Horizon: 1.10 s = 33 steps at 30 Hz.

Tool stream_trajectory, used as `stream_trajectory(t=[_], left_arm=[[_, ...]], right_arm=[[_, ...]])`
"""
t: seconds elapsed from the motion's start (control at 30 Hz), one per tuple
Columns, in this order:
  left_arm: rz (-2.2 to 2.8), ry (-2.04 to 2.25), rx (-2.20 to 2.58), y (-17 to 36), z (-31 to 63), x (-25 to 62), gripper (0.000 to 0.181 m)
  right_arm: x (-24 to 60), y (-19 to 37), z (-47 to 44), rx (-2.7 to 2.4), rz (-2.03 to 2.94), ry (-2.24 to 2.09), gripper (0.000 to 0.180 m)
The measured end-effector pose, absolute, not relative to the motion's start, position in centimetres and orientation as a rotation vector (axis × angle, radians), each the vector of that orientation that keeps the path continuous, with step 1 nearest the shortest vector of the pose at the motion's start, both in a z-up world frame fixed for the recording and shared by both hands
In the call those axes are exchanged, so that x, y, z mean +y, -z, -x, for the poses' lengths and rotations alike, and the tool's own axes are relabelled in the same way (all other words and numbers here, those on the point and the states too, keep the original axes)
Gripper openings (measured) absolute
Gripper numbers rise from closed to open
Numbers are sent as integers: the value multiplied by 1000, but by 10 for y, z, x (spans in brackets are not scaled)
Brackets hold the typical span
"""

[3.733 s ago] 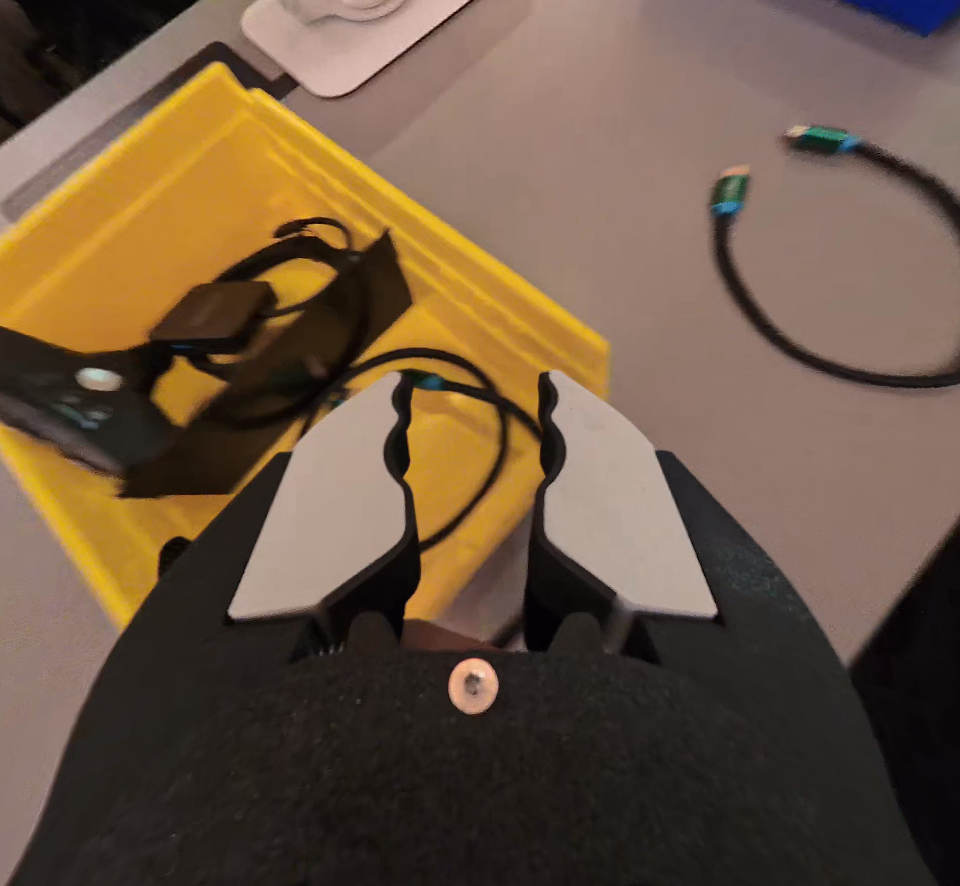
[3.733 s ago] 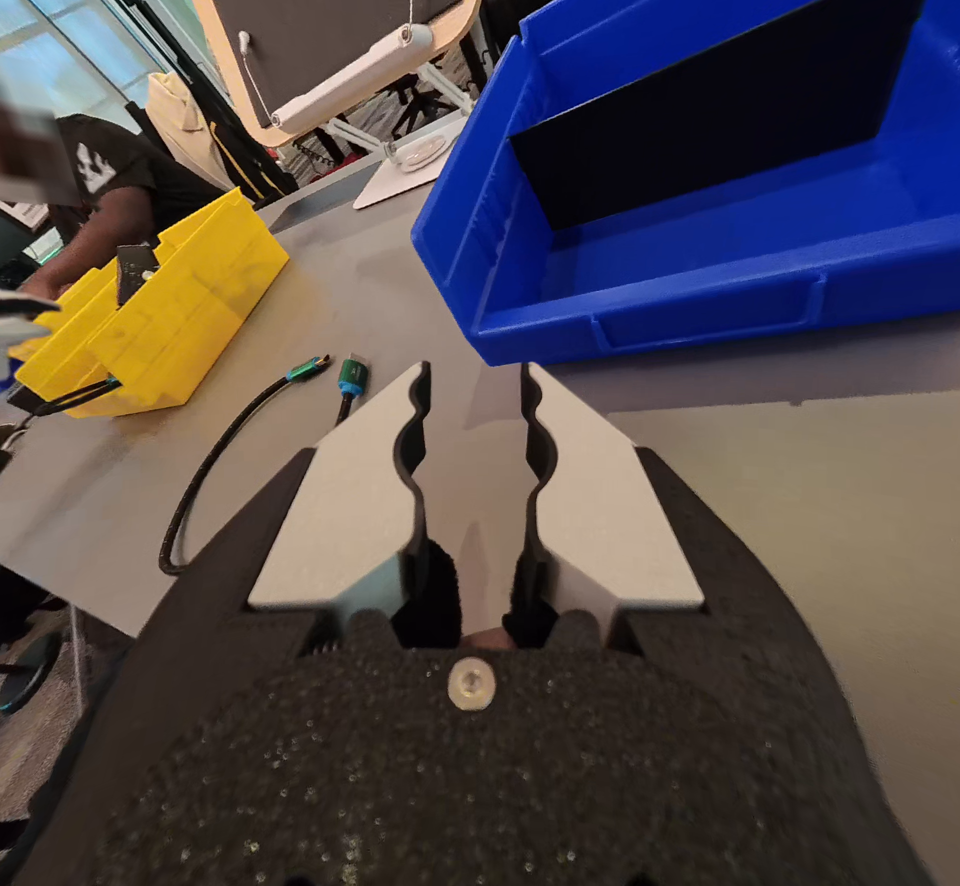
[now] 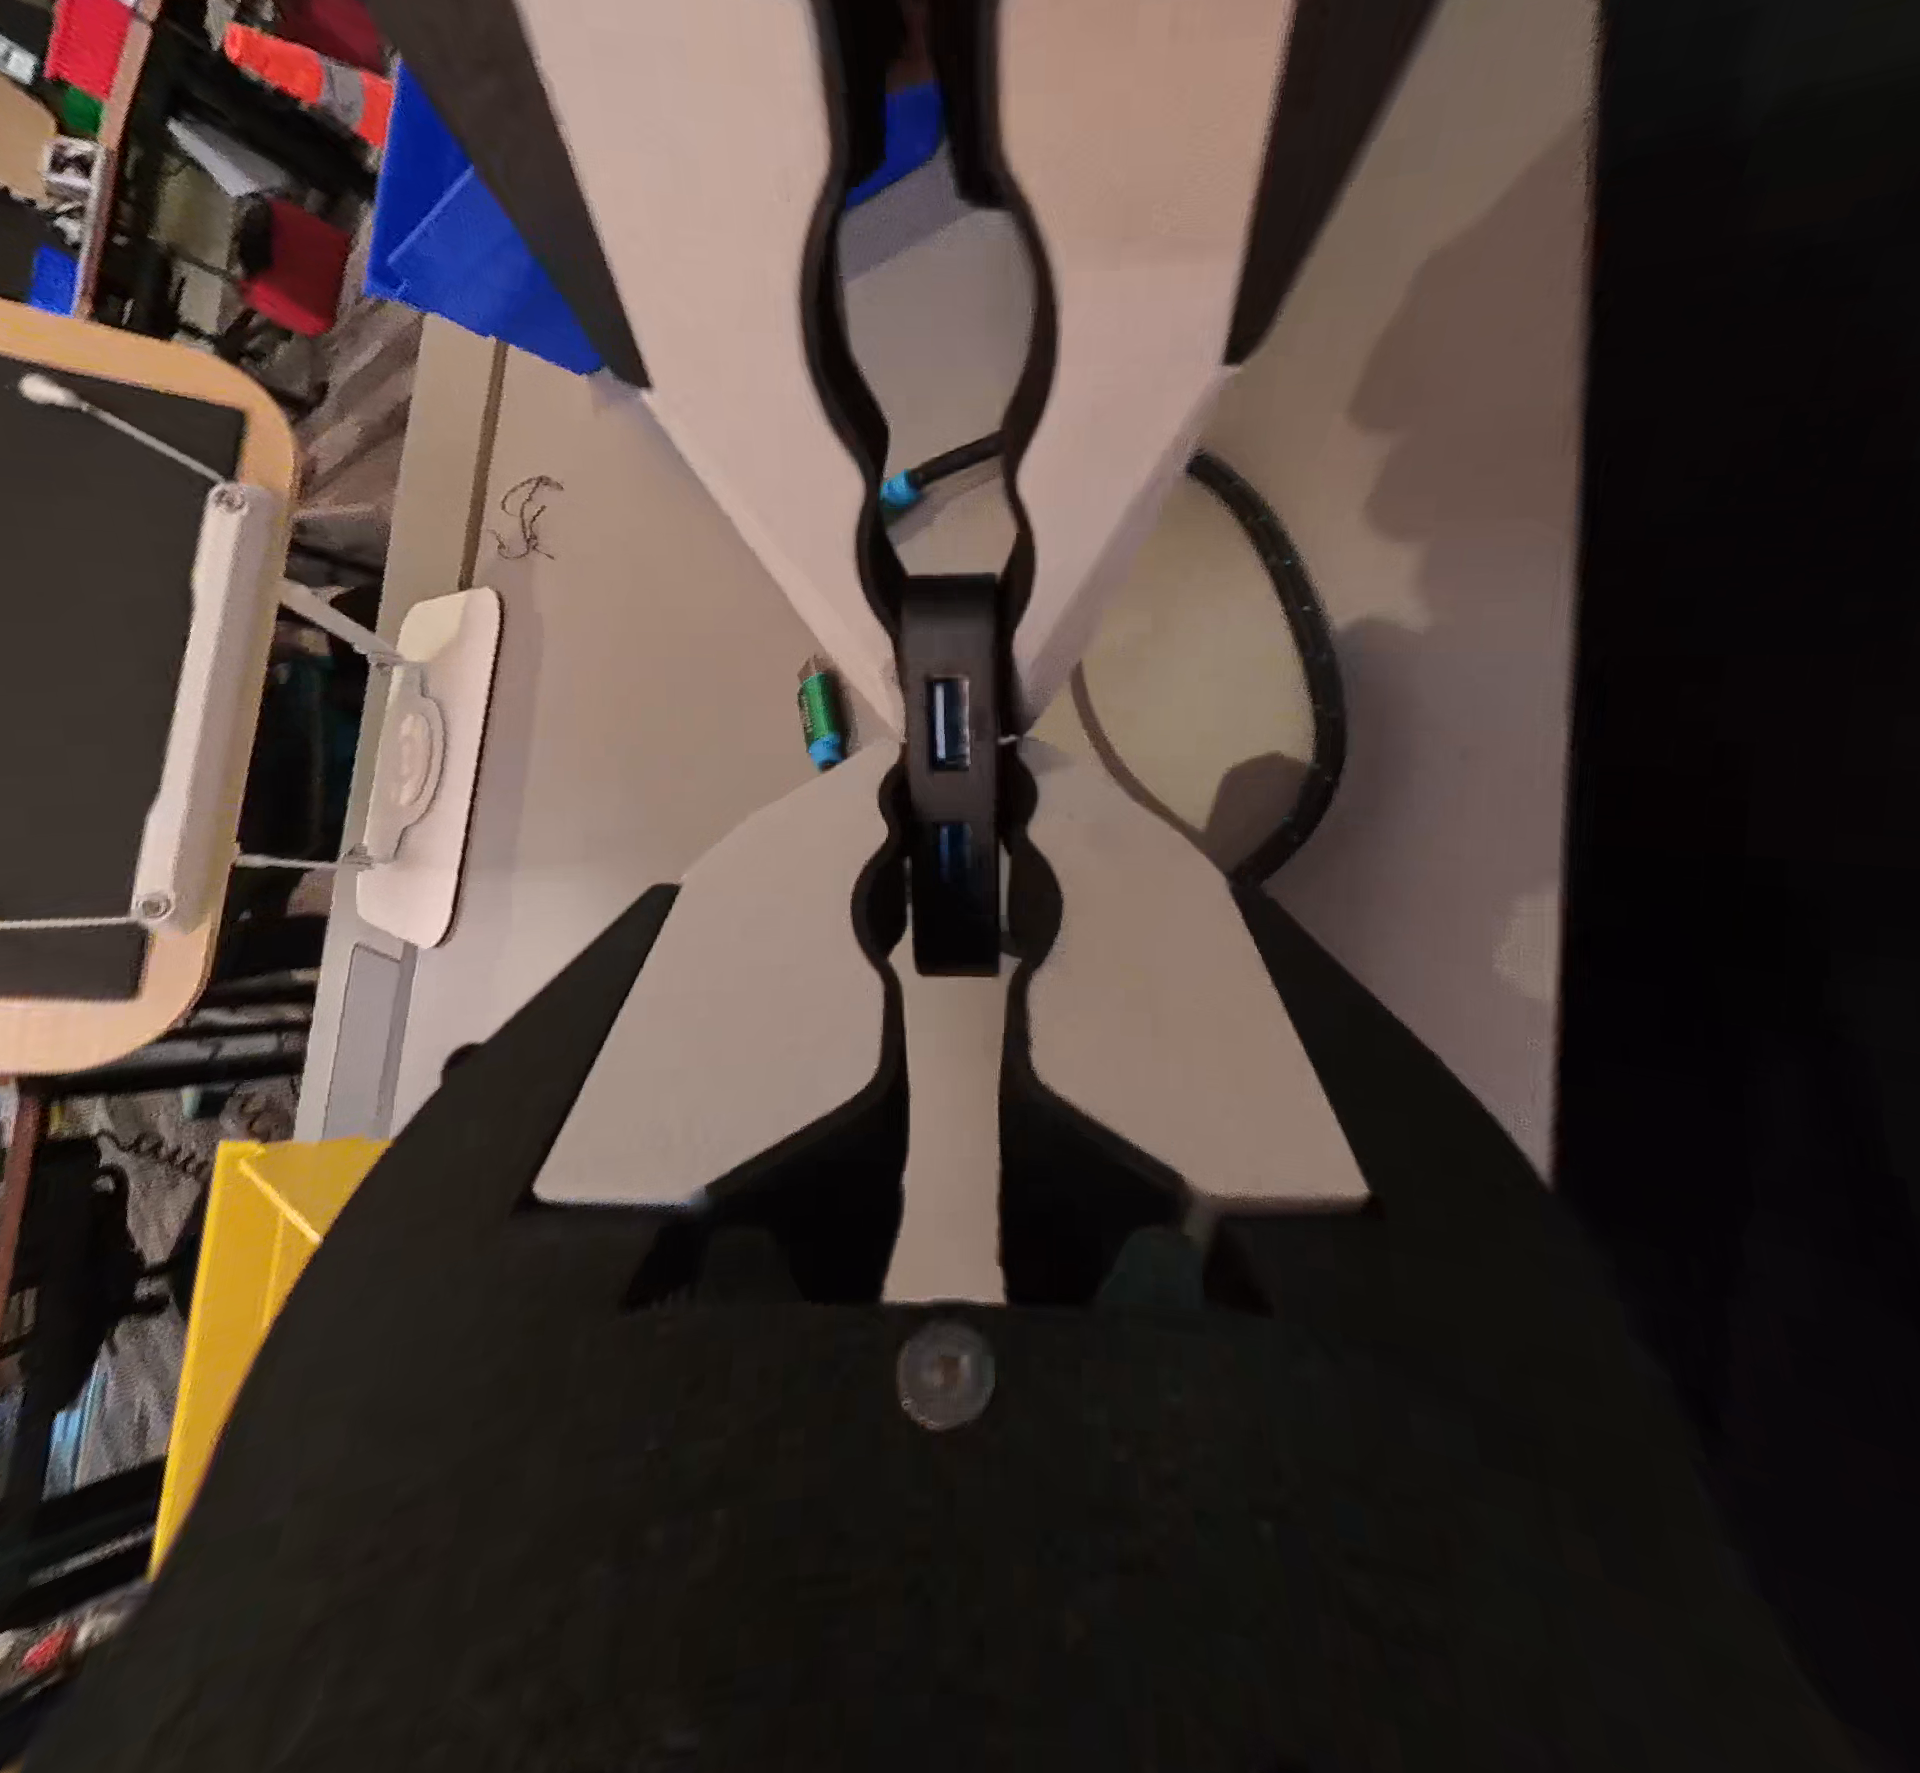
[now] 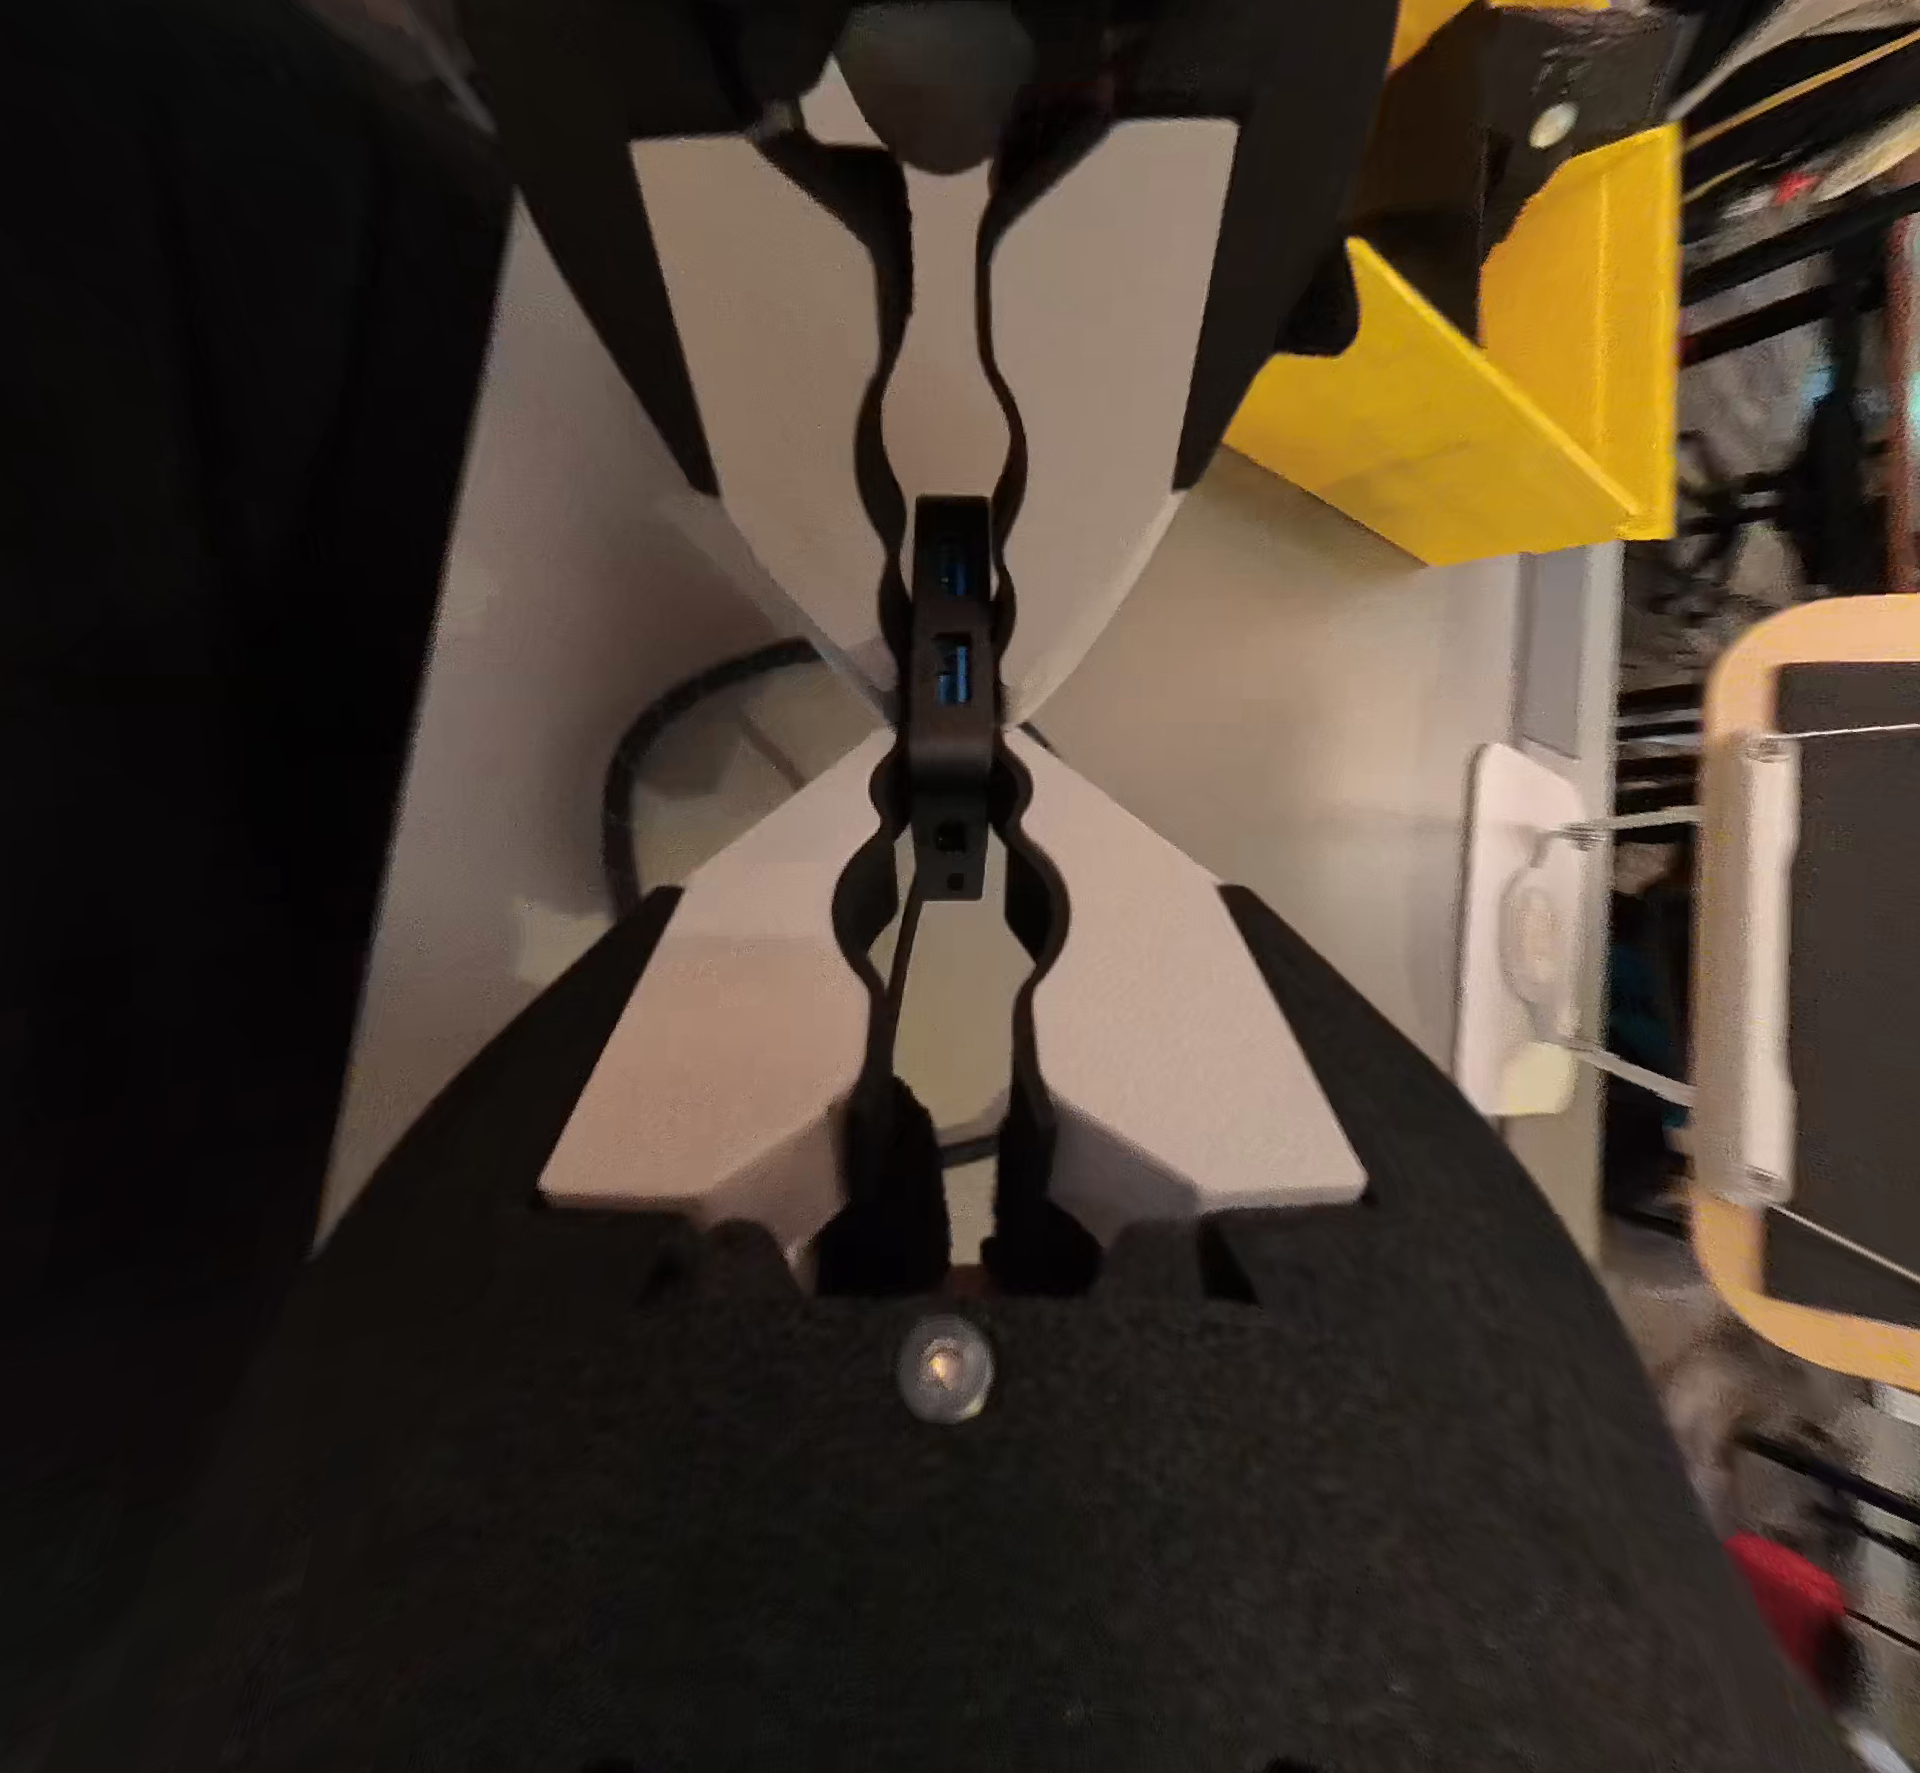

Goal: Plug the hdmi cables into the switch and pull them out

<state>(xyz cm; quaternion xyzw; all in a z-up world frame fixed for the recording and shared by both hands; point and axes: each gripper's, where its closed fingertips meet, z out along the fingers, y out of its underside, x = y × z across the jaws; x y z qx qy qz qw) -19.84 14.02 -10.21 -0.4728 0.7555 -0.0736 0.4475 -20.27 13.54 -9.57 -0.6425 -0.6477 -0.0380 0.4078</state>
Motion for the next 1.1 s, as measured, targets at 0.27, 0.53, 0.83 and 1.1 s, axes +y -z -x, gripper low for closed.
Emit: stream_trajectory(t=[0.27, 0.53, 0.83, 1.1], left_arm=[[988, 154, 1583, 83, 206, 187, 14], [848, 10, 1464, 78, 201, 191, 14], [901, 9, 1432, 84, 198, 191, 15], [869, -65, 1451, 85, 191, 184, 41]], right_arm=[[156, 72, 171, -1097, 1785, -384, 50], [176, 80, 198, -671, 1850, -779, 86], [190, 82, 199, -596, 1825, -618, 67], [195, 85, 198, -524, 1889, -516, 67]])
